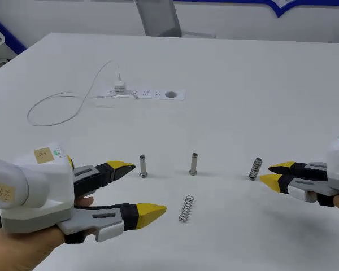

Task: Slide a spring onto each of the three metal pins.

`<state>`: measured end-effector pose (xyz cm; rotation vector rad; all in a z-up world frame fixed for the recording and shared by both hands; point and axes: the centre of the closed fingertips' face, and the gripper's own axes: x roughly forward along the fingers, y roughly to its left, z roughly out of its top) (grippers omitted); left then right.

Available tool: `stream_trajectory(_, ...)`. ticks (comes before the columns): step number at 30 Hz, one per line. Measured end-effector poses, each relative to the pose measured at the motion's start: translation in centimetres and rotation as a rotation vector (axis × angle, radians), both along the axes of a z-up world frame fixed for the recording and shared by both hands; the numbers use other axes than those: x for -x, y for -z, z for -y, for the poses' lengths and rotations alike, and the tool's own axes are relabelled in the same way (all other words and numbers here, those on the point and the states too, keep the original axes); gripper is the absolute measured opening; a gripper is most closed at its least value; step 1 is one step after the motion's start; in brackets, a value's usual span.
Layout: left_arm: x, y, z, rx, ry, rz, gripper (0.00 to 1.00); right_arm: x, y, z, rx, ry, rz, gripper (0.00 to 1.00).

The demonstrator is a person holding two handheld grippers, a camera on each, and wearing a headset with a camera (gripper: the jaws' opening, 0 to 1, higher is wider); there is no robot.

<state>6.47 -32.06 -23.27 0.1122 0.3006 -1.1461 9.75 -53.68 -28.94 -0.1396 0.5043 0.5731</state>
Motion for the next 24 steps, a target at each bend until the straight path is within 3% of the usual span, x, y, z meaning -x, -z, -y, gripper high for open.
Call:
stream_trajectory(10, 0.4, -0.1, 0.1, -0.002, 0.003, 0.002, 0.62, 1.1, -0.5, -5.0, -0.011, -0.145, -0.002, 0.20)
stream_trajectory(15, 0.3, -0.2, 0.1, 0.000, 0.002, 0.004, 0.62, 1.1, -0.1, -7.3, 0.015, -0.237, -0.013, 0.20)
stream_trajectory(24, 0.3, -0.1, -0.2, -0.003, -0.005, 0.004, 0.62, 1.4, 0.6, -10.8, 0.118, -0.475, -0.041, 0.21)
